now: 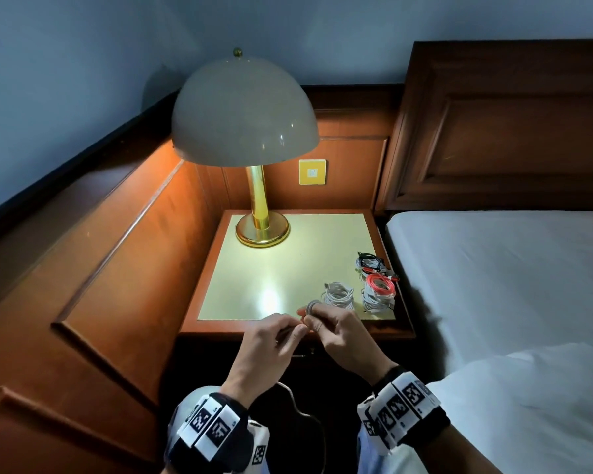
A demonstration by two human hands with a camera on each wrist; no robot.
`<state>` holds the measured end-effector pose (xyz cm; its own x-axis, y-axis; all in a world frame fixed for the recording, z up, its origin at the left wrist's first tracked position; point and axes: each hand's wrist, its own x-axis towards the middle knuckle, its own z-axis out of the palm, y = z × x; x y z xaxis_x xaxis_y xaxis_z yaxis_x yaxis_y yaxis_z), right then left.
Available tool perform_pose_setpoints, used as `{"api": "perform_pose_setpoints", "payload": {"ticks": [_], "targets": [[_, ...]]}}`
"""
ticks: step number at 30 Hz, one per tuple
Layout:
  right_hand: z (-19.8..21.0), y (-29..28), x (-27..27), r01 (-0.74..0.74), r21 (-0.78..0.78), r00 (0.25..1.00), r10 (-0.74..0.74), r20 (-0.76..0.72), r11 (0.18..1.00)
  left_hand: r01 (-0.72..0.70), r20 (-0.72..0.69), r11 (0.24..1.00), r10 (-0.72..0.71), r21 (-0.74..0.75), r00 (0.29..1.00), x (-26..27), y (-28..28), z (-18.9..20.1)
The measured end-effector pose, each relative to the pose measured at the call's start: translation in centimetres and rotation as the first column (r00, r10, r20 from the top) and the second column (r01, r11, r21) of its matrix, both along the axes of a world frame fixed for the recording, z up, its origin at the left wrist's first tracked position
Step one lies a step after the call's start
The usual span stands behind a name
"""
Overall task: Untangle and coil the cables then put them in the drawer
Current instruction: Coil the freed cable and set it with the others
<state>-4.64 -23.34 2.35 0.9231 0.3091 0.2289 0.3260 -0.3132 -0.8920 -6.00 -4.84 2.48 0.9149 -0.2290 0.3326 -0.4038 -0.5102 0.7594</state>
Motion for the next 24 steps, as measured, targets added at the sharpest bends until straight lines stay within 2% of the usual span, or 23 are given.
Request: {"api": "perform_pose_setpoints", "payload": {"ticks": [5,10,15,19,21,24], "targets": [[0.5,-0.2,-1.1,-0.066,0.114,0.970,0.090,-0.225,0.991,0.049,0.077,0.999,-0.047,-0.016,0.996,0.5,0.1,0.3],[0.6,-0.2,-1.6,-0.068,0.316,0.895,0.198,-0.400,0.946,0.045,0.039,0.999,-0.044,-0.024,0.998,0.8,-0.1,-0.4],[0.2,-0.7,-2.0,-0.068,0.316,0.867,0.213,-0.450,0.946,-0.006,-0.140,0.973,-0.027,-0.231,0.990,1.0,-0.3,0.3],[0.2,-0.6,-2.3,-0.106,0.322,0.845,0.256,-0.470,0.941,0.019,-0.268,0.900,-0.150,-0.435,0.952,1.0,-0.8,0.9],[0.4,-0.5,-2.5,-0.092,0.364,0.833,0.272,-0.482,0.927,0.009,-0.321,0.859,-0.202,-0.513,0.925,1.4,-0.8,0.5],[0.7,-0.4,-2.6,-0.086,0.466,0.803,0.338,-0.490,0.881,-0.037,-0.365,0.828,-0.207,-0.560,0.907,1.7,-0.6,-0.4]]}}
